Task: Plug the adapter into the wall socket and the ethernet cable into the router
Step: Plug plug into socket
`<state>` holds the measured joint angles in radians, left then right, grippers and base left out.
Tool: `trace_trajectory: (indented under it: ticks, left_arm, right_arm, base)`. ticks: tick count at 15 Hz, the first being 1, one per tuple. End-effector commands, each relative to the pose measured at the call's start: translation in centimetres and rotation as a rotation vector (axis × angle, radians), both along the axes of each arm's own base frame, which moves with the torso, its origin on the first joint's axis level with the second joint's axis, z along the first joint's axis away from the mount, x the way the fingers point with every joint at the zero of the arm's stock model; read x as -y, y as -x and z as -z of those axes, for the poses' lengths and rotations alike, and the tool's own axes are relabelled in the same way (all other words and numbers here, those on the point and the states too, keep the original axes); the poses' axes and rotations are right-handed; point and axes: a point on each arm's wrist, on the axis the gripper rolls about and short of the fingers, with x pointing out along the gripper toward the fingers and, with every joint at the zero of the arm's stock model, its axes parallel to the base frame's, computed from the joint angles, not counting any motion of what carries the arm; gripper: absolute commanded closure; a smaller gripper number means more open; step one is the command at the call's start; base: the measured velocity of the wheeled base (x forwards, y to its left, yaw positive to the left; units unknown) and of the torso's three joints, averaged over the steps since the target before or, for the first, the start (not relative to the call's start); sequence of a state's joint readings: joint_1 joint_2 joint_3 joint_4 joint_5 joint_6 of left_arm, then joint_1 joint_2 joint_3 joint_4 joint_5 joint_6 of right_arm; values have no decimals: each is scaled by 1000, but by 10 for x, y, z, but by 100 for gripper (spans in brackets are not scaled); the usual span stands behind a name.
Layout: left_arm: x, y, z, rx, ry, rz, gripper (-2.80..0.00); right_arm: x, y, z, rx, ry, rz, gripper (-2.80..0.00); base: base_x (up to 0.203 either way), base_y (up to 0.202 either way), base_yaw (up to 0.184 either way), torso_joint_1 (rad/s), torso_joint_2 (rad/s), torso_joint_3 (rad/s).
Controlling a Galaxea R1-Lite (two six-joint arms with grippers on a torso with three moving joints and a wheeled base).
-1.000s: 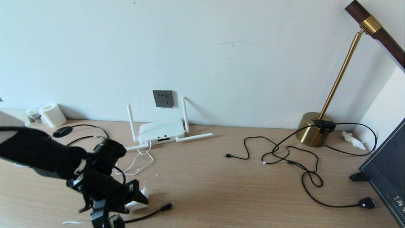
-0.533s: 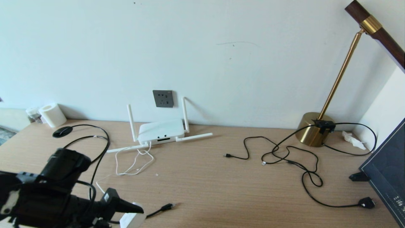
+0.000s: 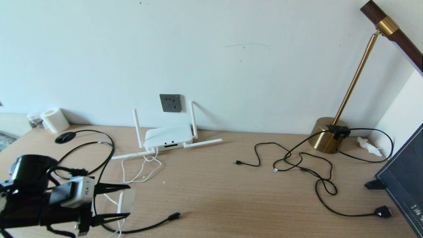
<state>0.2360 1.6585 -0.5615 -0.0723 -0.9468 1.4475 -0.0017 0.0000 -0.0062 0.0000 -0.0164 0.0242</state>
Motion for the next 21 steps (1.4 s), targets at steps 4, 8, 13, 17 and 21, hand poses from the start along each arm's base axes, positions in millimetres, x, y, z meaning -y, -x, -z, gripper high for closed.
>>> trace_trajectory:
  ticks: [4, 8, 13, 17, 21]
  left_arm:
    - [-17, -34, 59, -182, 304, 57, 0]
    - [-6, -45, 74, -277, 438, 131, 0]
    - [-3, -67, 95, -324, 476, 160, 0]
    - [2, -82, 101, -313, 468, 189, 0]
    - [4, -97, 97, -242, 439, 220, 0]
  right_arm:
    - [0, 0, 0, 0, 0, 0, 0]
    - [0, 0, 0, 0, 0, 0, 0]
    - [0, 0, 0, 0, 0, 0, 0]
    - [0, 0, 0, 0, 0, 0, 0]
    - [0, 0, 0, 0, 0, 0, 0]
  base:
    - [0, 0, 0, 0, 0, 0]
    - [0, 0, 0, 0, 0, 0]
    - [0, 0, 0, 0, 0, 0]
    - [0, 0, 0, 0, 0, 0]
    - [0, 0, 0, 0, 0, 0]
